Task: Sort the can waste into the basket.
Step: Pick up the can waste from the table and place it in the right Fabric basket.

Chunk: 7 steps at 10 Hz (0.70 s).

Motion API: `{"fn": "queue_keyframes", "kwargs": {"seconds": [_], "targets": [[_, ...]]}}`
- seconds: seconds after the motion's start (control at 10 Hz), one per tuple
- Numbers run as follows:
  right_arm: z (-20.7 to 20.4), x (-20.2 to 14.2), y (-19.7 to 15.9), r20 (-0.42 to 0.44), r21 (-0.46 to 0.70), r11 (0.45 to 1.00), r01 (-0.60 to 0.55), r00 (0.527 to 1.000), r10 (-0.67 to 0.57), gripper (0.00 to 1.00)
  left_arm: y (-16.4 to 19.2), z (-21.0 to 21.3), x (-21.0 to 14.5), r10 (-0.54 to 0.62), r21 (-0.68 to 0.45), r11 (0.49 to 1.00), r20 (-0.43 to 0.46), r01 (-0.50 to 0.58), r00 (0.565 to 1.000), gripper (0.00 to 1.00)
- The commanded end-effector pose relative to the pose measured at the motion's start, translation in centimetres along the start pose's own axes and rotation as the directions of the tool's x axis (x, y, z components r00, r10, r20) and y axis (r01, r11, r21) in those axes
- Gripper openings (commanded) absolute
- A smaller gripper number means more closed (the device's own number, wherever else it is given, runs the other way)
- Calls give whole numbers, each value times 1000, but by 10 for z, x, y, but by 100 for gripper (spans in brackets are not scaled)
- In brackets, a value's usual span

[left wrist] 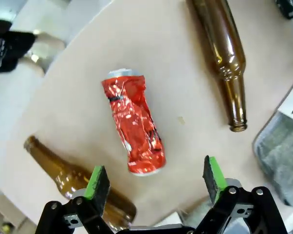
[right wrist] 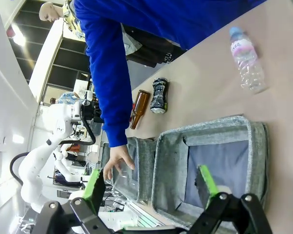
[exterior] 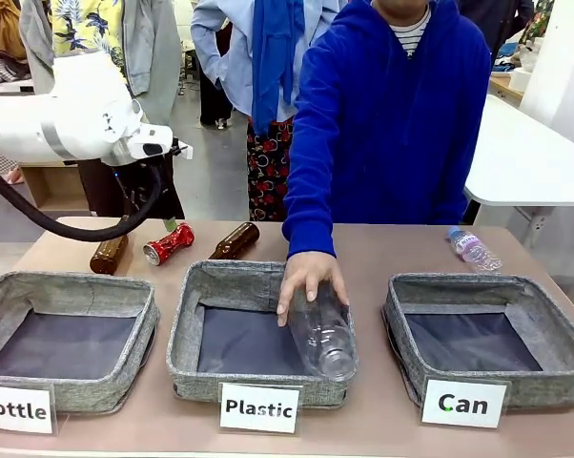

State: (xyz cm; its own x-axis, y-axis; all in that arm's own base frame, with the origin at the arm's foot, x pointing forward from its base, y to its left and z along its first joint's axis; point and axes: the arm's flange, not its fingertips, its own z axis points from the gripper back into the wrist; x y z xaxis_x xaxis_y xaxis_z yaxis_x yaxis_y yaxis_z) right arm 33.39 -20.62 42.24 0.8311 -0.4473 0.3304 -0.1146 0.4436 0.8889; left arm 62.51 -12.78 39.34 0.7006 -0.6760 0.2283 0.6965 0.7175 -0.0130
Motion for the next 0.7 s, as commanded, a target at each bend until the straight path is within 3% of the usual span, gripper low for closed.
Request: {"fn": "queue_keyframes", "kwargs": {"seconds": [0.0,0.4,0.6], "targets": [[0,3,0,12,15,999,-28,1000,28,100,20,-11,9,-73,-25,997,-16,73,997,100],[0,3,0,12,15,999,-28,1000,28,100,39,-76,33,-86,-113,991,-170,68,982,100],[0,3,0,12,15,999,-28,1000,28,100,47,-101,37,-49,-87,996,-179,34,983,100]]}}
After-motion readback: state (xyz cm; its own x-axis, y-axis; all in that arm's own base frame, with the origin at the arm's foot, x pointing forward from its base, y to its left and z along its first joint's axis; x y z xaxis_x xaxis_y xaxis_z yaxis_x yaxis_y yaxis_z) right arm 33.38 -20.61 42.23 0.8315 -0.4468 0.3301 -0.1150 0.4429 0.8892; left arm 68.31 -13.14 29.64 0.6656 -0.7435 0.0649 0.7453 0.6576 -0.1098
